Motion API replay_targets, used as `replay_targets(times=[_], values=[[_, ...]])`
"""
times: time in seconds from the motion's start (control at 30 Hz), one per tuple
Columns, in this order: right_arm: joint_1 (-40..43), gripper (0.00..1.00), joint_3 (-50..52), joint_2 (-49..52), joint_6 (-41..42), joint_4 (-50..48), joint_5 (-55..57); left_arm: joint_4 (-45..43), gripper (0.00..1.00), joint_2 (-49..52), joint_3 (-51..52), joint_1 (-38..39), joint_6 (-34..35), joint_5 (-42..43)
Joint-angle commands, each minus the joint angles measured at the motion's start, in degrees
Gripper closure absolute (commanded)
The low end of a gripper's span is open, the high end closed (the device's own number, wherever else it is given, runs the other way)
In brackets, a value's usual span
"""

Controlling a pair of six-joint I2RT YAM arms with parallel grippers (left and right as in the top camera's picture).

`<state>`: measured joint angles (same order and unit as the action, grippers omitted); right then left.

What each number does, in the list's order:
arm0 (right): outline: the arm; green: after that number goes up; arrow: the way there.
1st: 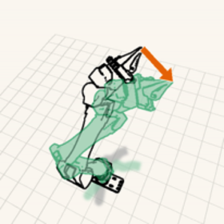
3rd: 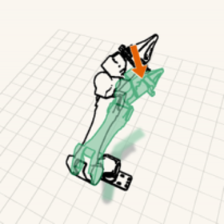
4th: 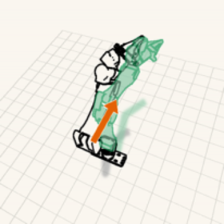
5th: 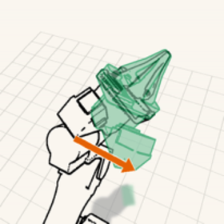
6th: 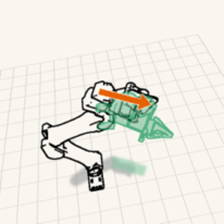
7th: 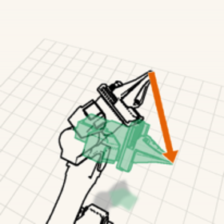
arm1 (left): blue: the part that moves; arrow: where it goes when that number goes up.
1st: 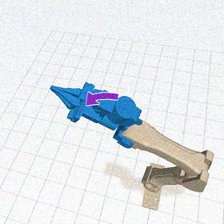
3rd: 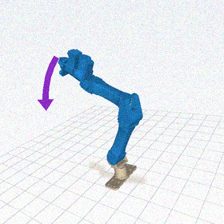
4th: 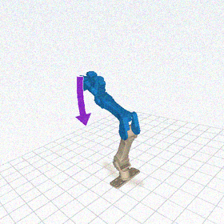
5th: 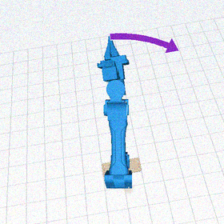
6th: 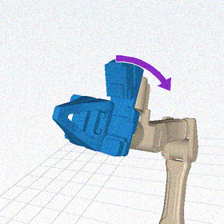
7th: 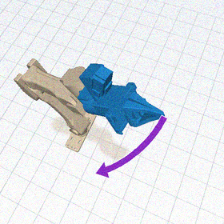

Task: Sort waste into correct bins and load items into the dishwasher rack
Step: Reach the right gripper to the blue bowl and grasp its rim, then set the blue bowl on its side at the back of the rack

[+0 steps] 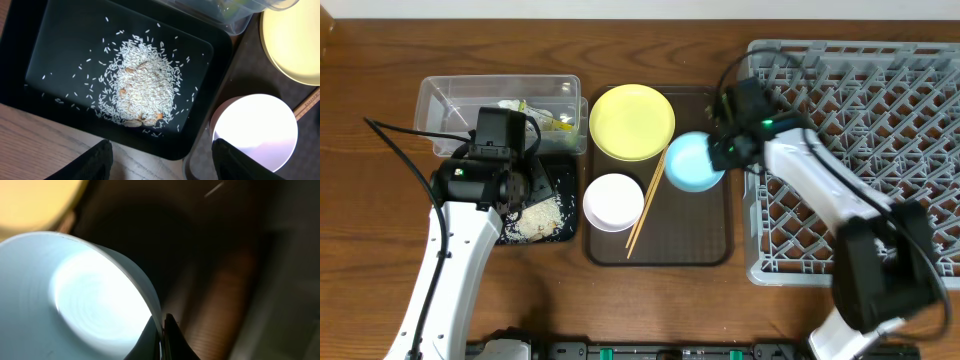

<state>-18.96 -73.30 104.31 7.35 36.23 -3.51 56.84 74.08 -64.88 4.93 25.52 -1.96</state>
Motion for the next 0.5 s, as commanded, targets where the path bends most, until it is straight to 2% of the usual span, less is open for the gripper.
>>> replay_targets(times=[0.0, 0.2, 0.33, 0.47], values=[[2.5, 0.99, -3.0, -9.6, 0.9, -1.8, 10.4, 0.3, 0.34, -0.1, -0.6, -0.3, 0.3, -1.3], [4.6, 0.99, -3.0, -17.2, -12.1, -9.7, 23.9, 0.1, 0.34, -0.1, -0.6, -0.3, 0.3, -1.3], [5.9, 0.99, -3.0, -17.0, -24.3, -15.7, 30.7, 0.0, 0.34, -0.1, -0.6, -0.3, 0.3, -1.3], [7.4, 0.99, -3.0, -14.7, -31.7, -22.1, 37.4, -0.3, 0.34, -0.1, -0.6, -0.3, 0.3, -1.3]])
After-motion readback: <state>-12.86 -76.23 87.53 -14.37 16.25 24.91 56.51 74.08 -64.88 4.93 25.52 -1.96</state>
